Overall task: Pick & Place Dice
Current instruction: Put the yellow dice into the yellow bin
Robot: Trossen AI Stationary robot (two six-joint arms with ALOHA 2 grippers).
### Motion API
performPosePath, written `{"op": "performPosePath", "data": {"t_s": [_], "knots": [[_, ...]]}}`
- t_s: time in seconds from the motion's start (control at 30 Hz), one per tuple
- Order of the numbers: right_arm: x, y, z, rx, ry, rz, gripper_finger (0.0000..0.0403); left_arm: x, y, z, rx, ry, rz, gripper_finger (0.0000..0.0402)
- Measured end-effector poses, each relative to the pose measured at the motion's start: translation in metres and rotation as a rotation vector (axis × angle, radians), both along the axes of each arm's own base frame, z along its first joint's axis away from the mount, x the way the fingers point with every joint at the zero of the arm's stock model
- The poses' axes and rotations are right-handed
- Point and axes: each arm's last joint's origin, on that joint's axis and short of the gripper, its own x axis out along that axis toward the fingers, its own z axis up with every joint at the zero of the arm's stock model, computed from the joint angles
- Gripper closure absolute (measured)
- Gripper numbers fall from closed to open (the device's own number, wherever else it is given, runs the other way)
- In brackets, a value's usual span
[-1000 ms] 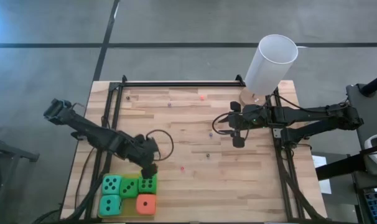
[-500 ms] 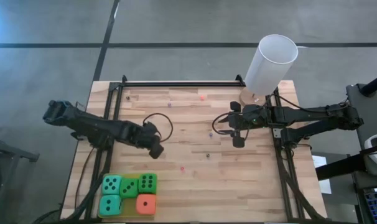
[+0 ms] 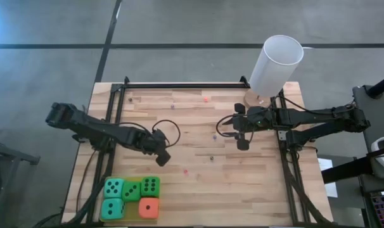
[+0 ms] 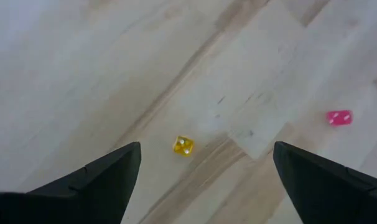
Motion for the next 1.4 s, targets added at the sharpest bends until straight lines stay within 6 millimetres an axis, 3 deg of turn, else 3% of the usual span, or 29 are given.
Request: {"op": "performPosePath", "data": {"t_s": [0.4,0.7,1.03,1.4], "knots": [[0.0,0.0,0.0,0.0,0.0,0.0,0.0223,-0.006,0.002,-0.024,0.045,0.007,-0.068,0.007],[0.0,0.0,0.0,0.0,0.0,0.0,0.0223,-0.005,-0.004,-0.027,0.063,-0.024,-0.137,0.0134],[0.0,0.0,0.0,0.0,-0.001,0.0,0.0223,0.004,-0.009,-0.044,0.091,0.047,-0.194,0.0209],[0.0,0.0,0.0,0.0,-0.001,0.001,0.0223,0.004,-0.009,-0.046,0.099,0.055,-0.197,0.0257]]}}
